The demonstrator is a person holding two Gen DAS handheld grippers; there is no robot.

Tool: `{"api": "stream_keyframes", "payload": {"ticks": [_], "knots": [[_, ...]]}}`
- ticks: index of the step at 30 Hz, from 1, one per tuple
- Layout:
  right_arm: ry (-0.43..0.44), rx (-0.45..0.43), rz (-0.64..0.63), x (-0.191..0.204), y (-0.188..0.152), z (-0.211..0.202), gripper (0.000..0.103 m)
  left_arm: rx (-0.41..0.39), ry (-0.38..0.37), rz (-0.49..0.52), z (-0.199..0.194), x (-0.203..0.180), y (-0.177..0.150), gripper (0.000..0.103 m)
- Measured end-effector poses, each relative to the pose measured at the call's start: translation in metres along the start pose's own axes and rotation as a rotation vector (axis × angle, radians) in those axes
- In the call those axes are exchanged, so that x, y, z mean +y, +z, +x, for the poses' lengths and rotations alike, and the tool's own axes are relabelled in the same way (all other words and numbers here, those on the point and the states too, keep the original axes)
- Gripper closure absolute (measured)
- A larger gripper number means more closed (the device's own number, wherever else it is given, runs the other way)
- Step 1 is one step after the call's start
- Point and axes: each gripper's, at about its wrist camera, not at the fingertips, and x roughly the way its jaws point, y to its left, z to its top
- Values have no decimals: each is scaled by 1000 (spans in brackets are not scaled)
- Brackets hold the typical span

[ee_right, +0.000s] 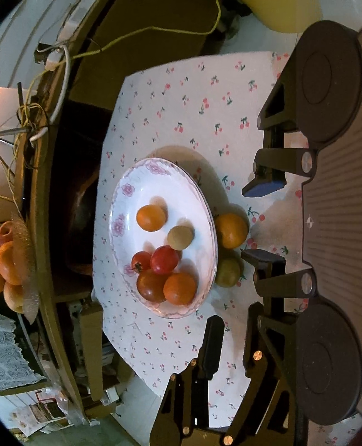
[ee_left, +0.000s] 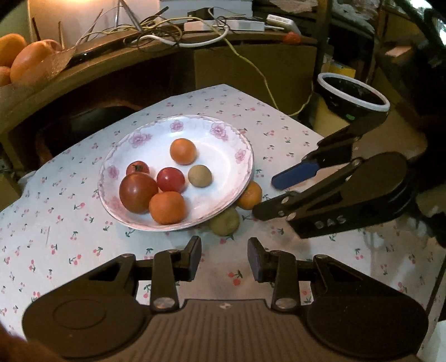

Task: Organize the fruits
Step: 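Move both tools toward the remaining orange and kiwi beside the plate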

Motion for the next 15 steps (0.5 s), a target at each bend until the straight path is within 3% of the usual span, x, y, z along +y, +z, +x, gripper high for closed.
{"api": "stream_keyframes", "payload": {"ticks": [8,10,15], "knots": [[1,-13,1,3,6,14,62,-5,-3,-38,18,2,-1,61],[-3,-5,-6,5,6,14,74,-1,1,-43,24,1,-1,61],[-7,11,5,0,3,7,74,-12,-3,-83,34,2,1,61]]}}
